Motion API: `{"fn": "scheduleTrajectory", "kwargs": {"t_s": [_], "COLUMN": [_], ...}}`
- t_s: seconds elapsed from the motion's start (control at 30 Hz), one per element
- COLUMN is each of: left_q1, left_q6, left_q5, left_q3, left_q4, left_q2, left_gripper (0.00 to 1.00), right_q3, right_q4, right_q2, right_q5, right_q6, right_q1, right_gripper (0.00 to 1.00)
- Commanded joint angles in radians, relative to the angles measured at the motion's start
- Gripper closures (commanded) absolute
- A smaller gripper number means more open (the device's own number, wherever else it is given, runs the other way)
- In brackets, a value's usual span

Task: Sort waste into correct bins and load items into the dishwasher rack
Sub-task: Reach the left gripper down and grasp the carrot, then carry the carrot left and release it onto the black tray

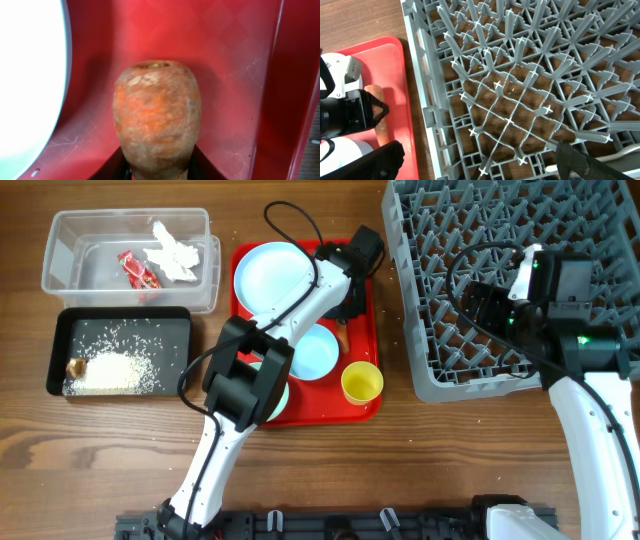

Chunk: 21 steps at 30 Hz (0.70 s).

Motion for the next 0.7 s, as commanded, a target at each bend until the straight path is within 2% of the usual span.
{"fn": "scheduleTrajectory", "kwargs": {"t_s": [0.0,0.17,0.37,0.5,0.6,0.67], "left_q1": [0.003,0.017,0.098,0.222,0.362,0.484], "left_q6": [-0.003,0.008,0.034,0.033,0.033,0.032], "left_q5": [-0.002,-0.003,-0.003,-0.003,-0.042,-0.047], "left_q3": [-0.011,0.025,0.063,0.063,0.063,0.063], "left_q4": [0.014,0.018,-0.048,-0.196,-0.325,-0.419], "left_q2": [0.024,-0.036,-0.268,-0.393,-0.440,-0.442], "left_gripper": [0.83,0.88,0.94,0.96,0.96,0.92], "right_q3": [-0.003,-0.003,-0.003,-0.003,-0.003,-0.003], "right_q4": [0.006,0.010,0.008,0.010,0.010,0.010], "right_q2": [0.010,0.010,0.010,0.010,0.010,0.010], "right_q5": [0.022,0.022,0.022,0.022,0.021,0.021], "right_q6": [0.015,0.014,0.015,0.015,0.015,0.015], "right_q1": [-0.001,-0.001,-0.001,-0.001,-0.001,-0.001], "right_gripper": [0.00,0.00,0.00,0.00,0.00,0.00]}}
